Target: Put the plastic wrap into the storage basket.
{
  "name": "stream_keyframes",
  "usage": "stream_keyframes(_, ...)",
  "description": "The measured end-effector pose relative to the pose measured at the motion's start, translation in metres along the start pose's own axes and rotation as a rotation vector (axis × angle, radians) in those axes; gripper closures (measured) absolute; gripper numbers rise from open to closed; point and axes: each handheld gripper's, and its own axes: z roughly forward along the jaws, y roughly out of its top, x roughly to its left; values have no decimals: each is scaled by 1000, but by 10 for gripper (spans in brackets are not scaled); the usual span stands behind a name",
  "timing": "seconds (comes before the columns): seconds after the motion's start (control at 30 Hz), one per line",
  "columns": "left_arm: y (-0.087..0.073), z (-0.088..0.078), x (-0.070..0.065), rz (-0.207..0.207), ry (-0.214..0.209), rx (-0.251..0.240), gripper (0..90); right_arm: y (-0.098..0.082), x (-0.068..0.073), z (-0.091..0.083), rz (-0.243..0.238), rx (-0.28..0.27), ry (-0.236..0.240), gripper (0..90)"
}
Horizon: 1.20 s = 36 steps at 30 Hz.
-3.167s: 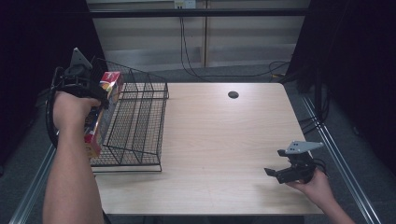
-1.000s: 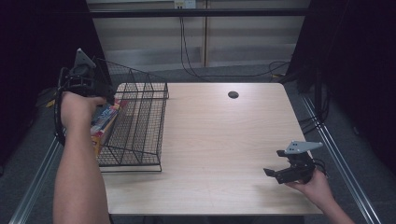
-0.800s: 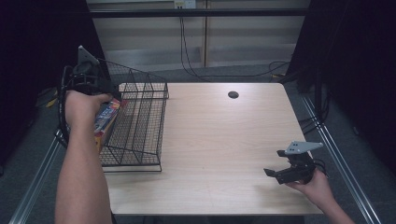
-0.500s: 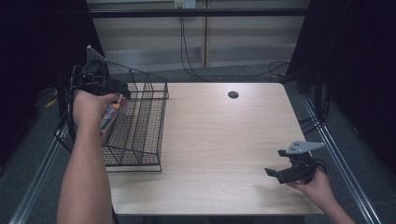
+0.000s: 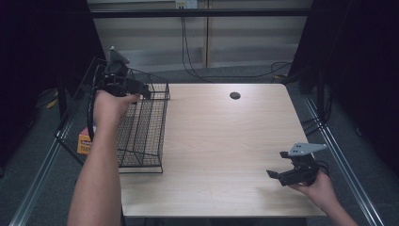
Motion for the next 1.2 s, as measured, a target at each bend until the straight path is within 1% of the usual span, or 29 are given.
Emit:
stream_keyframes(0.1,-1,4,-7,15,-10,6,165,0,0,-1,7,1,-2,89)
stream_keyframes(0.17,-1,6,-11,27,-18,3,165,0,-1,-1,2,-3,-4,89)
stream_keyframes(0.37,-4,14,-24,58,-47,6,166,0,-1,-1,0,-6,-2,89)
stream_keyframes(0.43,-6,18,-28,64,-63,8,166,0,-1,-1,1,-5,-2,89)
stream_keyframes(0.5,-7,21,-33,82,-64,13,165,0,0,-1,1,-4,0,89)
stream_keyframes(0.53,-8,23,-35,83,-72,11,165,0,0,-1,6,0,1,90)
stream_keyframes(0.57,-8,25,-37,83,-89,7,164,0,0,-1,-1,-2,0,89)
stream_keyframes(0.6,-10,28,-42,95,-100,4,158,0,0,-1,-2,-1,2,89)
stream_keyframes(0.63,-10,28,-42,95,-100,4,158,0,0,-1,-2,-1,2,89)
stream_keyframes(0.7,-12,32,-47,100,-122,0,158,0,0,0,-5,-1,0,89)
stream_keyframes(0.83,-15,40,-58,128,-142,11,155,0,1,1,-6,4,-1,89)
stream_keyframes(0.9,-18,44,-64,150,-152,15,154,0,2,2,-8,5,1,89)
stream_keyframes(0.93,-20,46,-66,148,-159,13,152,0,2,2,-13,6,0,89)
stream_keyframes(0.97,-21,48,-69,160,-166,8,152,0,2,2,-13,6,1,89)
stream_keyframes(1.0,-23,50,-72,157,-175,-8,152,0,2,2,-9,5,1,89)
stream_keyframes(1.03,-24,51,-74,175,-175,-5,152,0,1,2,-10,4,-2,89)
stream_keyframes(1.17,-29,60,-80,183,-186,-10,150,-1,2,3,-13,11,-4,82)
stream_keyframes(1.2,-31,62,-81,194,-188,-9,150,-1,3,4,-11,17,-6,82)
